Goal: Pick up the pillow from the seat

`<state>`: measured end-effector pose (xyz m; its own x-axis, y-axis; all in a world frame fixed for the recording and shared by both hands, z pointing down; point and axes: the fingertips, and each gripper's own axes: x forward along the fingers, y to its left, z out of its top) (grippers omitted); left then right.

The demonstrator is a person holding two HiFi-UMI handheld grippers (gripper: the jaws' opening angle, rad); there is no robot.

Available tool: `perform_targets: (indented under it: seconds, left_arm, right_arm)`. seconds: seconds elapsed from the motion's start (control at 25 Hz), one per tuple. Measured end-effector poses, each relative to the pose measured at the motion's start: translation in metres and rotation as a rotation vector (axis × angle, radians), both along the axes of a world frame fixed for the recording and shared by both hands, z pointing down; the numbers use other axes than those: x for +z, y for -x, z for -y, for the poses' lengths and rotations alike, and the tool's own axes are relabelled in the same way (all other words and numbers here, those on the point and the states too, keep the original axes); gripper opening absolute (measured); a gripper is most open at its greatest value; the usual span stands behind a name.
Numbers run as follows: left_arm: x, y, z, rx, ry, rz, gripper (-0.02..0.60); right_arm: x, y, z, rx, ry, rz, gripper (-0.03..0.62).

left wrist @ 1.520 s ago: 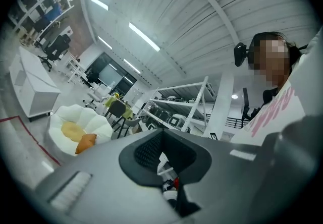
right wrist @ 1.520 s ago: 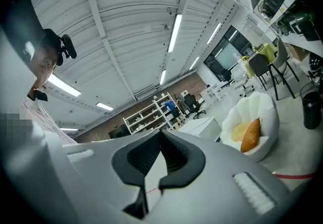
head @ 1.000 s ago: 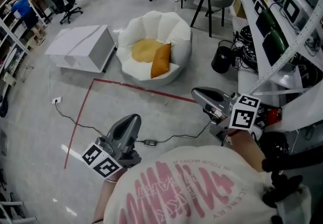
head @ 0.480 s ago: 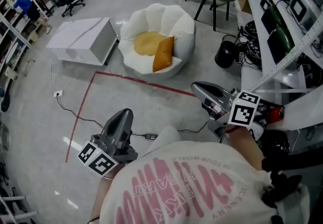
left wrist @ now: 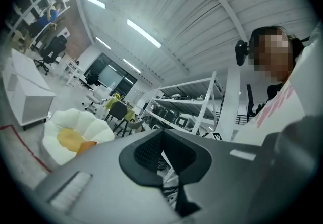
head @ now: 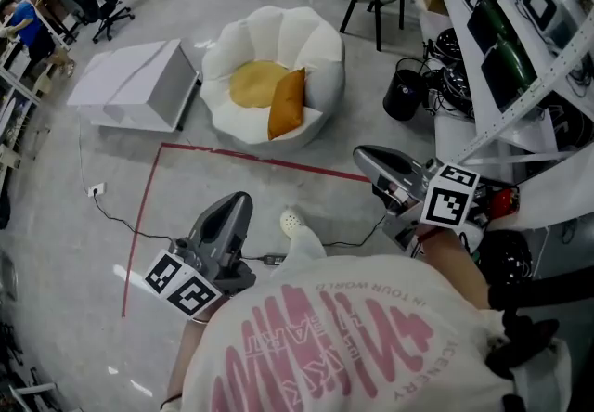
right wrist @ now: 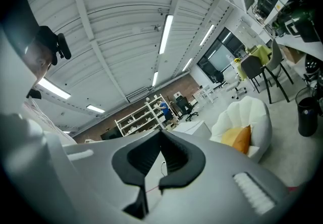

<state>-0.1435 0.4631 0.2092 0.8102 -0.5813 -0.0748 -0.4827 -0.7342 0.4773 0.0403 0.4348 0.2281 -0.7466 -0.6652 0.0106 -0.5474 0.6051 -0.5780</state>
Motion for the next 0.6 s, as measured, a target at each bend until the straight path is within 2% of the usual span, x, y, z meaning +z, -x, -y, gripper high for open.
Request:
perform_targets:
  seconds: [0.2,0.44,0.6]
  left_arm:
    - [0.004,0.005,0.051,0.000,-0.008,0.019,0.011]
    - [0.020,0.019,0.127,-0.010,0.046,0.039,0.011]
    - [0.013,0.029,0.173,-0.015,0.042,0.060,0.011]
  right_arm:
    - [0.000,0.001,0.048,0.012,-0.001,-0.019,0.006]
    - [0.001,0.004,0.119,0.029,0.040,-0.006,0.006]
    - [-0.011,0.013,0.158,0.023,0.030,-0.022,0.006]
